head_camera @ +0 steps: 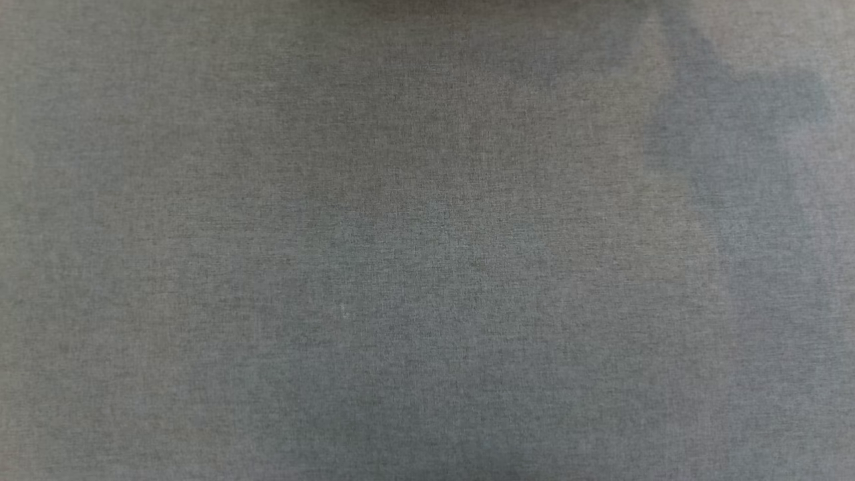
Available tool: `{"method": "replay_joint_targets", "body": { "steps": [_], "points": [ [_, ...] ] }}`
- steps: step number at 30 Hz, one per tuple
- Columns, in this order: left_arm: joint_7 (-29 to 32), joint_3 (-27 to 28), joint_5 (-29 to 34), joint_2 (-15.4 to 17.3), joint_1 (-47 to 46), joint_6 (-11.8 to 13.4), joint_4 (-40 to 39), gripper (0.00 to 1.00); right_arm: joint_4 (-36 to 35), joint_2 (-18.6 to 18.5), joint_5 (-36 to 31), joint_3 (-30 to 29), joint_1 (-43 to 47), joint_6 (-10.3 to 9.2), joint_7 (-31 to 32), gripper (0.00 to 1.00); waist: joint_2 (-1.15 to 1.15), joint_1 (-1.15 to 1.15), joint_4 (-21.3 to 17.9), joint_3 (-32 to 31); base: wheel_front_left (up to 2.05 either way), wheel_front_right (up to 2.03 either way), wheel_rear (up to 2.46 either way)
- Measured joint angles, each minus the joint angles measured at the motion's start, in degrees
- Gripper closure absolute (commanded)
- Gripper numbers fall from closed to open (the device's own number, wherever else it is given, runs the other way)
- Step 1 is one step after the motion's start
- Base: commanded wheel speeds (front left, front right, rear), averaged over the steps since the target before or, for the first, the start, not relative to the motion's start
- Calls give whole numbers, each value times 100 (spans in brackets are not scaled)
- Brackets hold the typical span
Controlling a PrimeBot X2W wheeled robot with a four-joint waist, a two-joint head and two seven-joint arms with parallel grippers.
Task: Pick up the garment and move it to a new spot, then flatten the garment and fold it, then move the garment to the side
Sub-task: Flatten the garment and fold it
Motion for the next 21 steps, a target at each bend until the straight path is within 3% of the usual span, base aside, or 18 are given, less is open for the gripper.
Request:
{"method": "replay_joint_targets", "body": {
  "steps": [5,6,8,16,21],
  "points": [
    [-344,2,38,-3,-156,-44,606,100,648,133,-27,519,-532,0,-453,100,0,0,-27,377,0,0,0],
    [-632,-49,-131,-5,0,-70,832,100,985,224,168,858,-492,0,-773,100,0,1,-25,536,0,0,0],
    [-898,-42,-204,22,278,-77,882,100,1093,304,320,957,-347,0,-1034,100,0,0,-33,538,0,0,0],
    [-1474,-79,-598,334,2000,-85,655,100,1149,368,800,1525,961,0,-1870,100,0,0,-61,153,0,0,0],
    [-1504,-119,-935,525,3359,80,144,100,935,298,1007,1661,1974,0,-2203,100,0,-1,-64,-225,0,0,0]
  ]
}}
